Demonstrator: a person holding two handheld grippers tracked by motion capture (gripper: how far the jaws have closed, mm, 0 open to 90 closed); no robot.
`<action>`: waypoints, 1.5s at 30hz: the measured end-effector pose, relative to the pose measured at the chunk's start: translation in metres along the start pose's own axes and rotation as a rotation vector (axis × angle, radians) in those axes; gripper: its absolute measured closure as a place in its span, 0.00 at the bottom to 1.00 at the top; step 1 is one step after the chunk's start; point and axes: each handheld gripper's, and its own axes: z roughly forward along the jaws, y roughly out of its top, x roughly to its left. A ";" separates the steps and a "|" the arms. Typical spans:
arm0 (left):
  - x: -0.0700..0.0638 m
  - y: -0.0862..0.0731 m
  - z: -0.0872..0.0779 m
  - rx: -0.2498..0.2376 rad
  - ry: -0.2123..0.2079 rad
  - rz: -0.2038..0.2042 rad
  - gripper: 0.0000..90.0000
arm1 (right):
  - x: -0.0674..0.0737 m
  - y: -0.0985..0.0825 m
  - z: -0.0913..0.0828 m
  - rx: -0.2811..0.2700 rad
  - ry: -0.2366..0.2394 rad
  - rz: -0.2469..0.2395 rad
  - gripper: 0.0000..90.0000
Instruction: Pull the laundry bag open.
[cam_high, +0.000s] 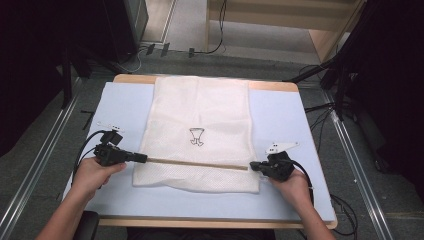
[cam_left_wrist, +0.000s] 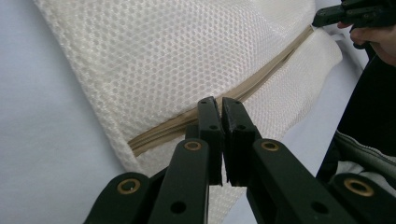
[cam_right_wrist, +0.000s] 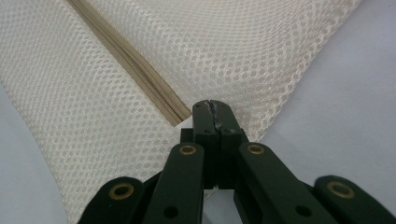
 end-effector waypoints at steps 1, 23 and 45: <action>0.000 0.000 -0.001 -0.001 0.004 0.001 0.99 | 0.000 0.000 0.000 0.003 -0.001 -0.001 1.00; 0.017 -0.014 -0.017 -0.032 0.050 -0.054 0.99 | -0.002 0.003 0.000 0.015 0.012 -0.004 1.00; 0.024 -0.017 -0.019 -0.015 0.118 -0.087 0.99 | -0.003 0.003 0.001 0.016 0.021 0.003 1.00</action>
